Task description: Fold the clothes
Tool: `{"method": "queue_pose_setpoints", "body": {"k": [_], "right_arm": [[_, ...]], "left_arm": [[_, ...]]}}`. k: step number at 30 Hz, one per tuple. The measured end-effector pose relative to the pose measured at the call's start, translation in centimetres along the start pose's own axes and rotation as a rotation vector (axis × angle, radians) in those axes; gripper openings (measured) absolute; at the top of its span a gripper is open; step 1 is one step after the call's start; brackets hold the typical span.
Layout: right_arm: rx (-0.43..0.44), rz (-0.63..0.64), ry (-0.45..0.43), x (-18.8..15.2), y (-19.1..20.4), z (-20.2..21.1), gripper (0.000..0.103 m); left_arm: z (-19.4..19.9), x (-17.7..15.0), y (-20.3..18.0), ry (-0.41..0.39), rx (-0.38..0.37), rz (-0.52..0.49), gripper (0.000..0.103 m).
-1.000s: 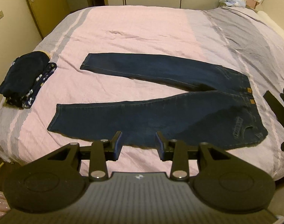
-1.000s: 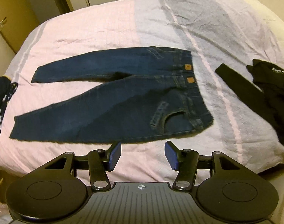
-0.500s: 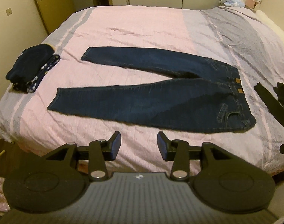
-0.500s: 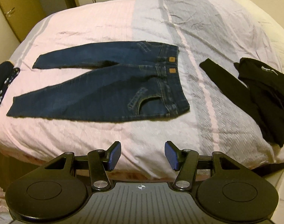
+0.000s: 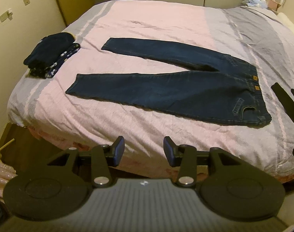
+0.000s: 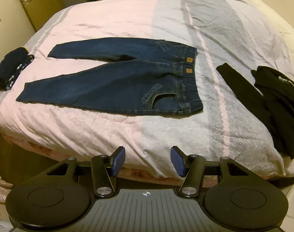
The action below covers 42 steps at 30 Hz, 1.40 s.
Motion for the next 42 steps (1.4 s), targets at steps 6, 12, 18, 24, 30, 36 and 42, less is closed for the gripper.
{"method": "queue_pose_setpoints", "body": {"k": [6,12,18,24,30,36,42], "right_arm": [[0.006,0.018,-0.022,0.0,0.4,0.6,0.055],[0.012,0.040,-0.045,0.2,1.0,1.2,0.055],[0.020,0.056,-0.054,0.1,1.5,1.4,0.055],[0.038,0.068,-0.051,0.3,2.0,0.9,0.055],[0.041,0.052,-0.052,1.6,2.1,-0.1,0.055],[0.005,-0.020,-0.032,3.7,1.0,-2.1,0.055],[-0.051,-0.137,-0.019,7.4,-0.1,-4.7,0.055]], "left_arm": [[0.9,-0.5,0.7,-0.019,0.010,0.021,0.040],[1.3,-0.9,1.3,-0.025,0.019,0.035,0.041],[1.7,-1.2,1.9,-0.024,0.034,0.045,0.041],[1.8,-1.5,2.6,-0.017,0.047,0.062,0.041],[0.3,-0.6,3.7,-0.010,0.053,0.073,0.041],[-2.8,2.2,5.0,-0.014,0.030,0.050,0.041],[-8.3,6.7,7.2,0.019,0.035,0.024,0.041]]}}
Point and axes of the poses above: each gripper's, at about its wrist camera, not at the fingertips, and z roughly against the way its jaws point, y to its left, x to its top, the point moved 3 cm from there along -z, roughly the way its jaws point, and after that the axes turned 2 degrees about -x, right-handed, at the moved point
